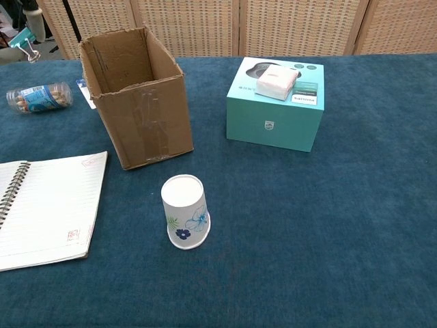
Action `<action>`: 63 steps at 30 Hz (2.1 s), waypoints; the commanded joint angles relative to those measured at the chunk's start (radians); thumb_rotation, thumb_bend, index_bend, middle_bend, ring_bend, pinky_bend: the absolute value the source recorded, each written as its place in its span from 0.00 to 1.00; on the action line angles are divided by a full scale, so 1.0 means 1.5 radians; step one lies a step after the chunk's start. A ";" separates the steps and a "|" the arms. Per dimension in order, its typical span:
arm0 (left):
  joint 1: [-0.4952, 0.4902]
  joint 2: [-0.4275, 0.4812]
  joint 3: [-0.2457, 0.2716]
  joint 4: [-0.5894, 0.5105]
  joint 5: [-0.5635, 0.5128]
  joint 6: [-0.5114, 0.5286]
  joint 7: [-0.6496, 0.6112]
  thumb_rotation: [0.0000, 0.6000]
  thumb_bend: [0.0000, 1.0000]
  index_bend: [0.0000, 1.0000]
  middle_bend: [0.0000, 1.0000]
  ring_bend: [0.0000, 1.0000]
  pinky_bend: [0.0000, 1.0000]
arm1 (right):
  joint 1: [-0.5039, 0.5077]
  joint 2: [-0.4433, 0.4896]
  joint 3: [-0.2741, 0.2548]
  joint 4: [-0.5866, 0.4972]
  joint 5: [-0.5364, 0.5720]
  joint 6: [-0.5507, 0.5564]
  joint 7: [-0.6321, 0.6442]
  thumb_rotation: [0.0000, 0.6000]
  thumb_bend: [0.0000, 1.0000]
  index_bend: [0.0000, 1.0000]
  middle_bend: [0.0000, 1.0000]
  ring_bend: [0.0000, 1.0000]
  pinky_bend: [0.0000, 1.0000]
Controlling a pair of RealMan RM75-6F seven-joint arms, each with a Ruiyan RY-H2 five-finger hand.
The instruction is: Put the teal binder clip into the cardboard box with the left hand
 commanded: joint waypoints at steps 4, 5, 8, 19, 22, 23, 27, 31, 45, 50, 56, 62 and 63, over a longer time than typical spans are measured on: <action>-0.009 -0.030 -0.027 0.000 -0.017 0.015 0.020 1.00 0.43 0.64 0.00 0.00 0.00 | 0.000 0.000 -0.002 0.001 -0.003 0.000 0.000 1.00 0.16 0.00 0.00 0.00 0.00; -0.012 -0.044 -0.031 0.010 -0.017 0.020 0.023 1.00 0.43 0.64 0.00 0.00 0.00 | 0.000 0.000 -0.002 0.001 -0.002 0.000 0.000 1.00 0.16 0.00 0.00 0.00 0.00; -0.021 -0.086 -0.040 0.038 -0.014 0.030 0.017 1.00 0.43 0.64 0.00 0.00 0.00 | 0.000 0.000 0.000 0.000 0.001 -0.001 0.002 1.00 0.16 0.00 0.00 0.00 0.00; -0.059 -0.225 -0.063 0.134 0.001 0.055 0.024 1.00 0.41 0.64 0.00 0.00 0.00 | 0.001 0.005 -0.003 0.001 -0.003 -0.002 0.014 1.00 0.16 0.00 0.00 0.00 0.00; -0.067 -0.240 -0.069 0.145 -0.006 0.050 0.028 1.00 0.41 0.64 0.00 0.00 0.00 | 0.003 0.007 -0.003 0.002 -0.003 -0.006 0.019 1.00 0.16 0.00 0.00 0.00 0.00; -0.069 -0.244 -0.071 0.148 -0.010 0.047 0.030 1.00 0.41 0.64 0.00 0.00 0.00 | 0.004 0.007 -0.003 0.002 -0.002 -0.008 0.020 1.00 0.16 0.00 0.00 0.00 0.00; -0.082 -0.263 -0.082 0.162 -0.019 0.042 0.030 1.00 0.40 0.64 0.00 0.00 0.00 | 0.010 0.009 -0.001 0.004 0.004 -0.021 0.025 1.00 0.16 0.00 0.00 0.00 0.00; -0.091 -0.270 -0.086 0.164 -0.029 0.033 0.051 1.00 0.39 0.59 0.00 0.00 0.00 | 0.015 0.008 0.002 0.005 0.012 -0.031 0.026 1.00 0.16 0.00 0.00 0.00 0.00; -0.086 -0.258 -0.083 0.162 -0.048 0.031 0.057 1.00 0.27 0.17 0.00 0.00 0.00 | 0.014 0.004 -0.003 0.005 0.004 -0.024 0.020 1.00 0.16 0.00 0.00 0.00 0.00; -0.075 -0.241 -0.070 0.158 -0.036 0.038 0.047 1.00 0.26 0.17 0.00 0.00 0.00 | 0.014 0.006 -0.002 0.005 0.005 -0.023 0.022 1.00 0.16 0.00 0.00 0.00 0.00; -0.025 -0.176 -0.027 0.116 -0.012 0.073 0.066 1.00 0.25 0.17 0.00 0.00 0.00 | 0.014 0.003 -0.005 0.004 0.002 -0.024 0.014 1.00 0.16 0.00 0.00 0.00 0.00; 0.041 -0.104 0.030 0.083 0.038 0.118 0.009 1.00 0.23 0.12 0.00 0.00 0.00 | 0.012 -0.001 -0.009 0.002 -0.004 -0.021 0.000 1.00 0.16 0.00 0.00 0.00 0.00; 0.052 -0.094 0.040 0.081 0.043 0.123 0.008 1.00 0.22 0.08 0.00 0.00 0.00 | 0.012 -0.001 -0.010 0.002 -0.006 -0.020 -0.001 1.00 0.16 0.00 0.00 0.00 0.00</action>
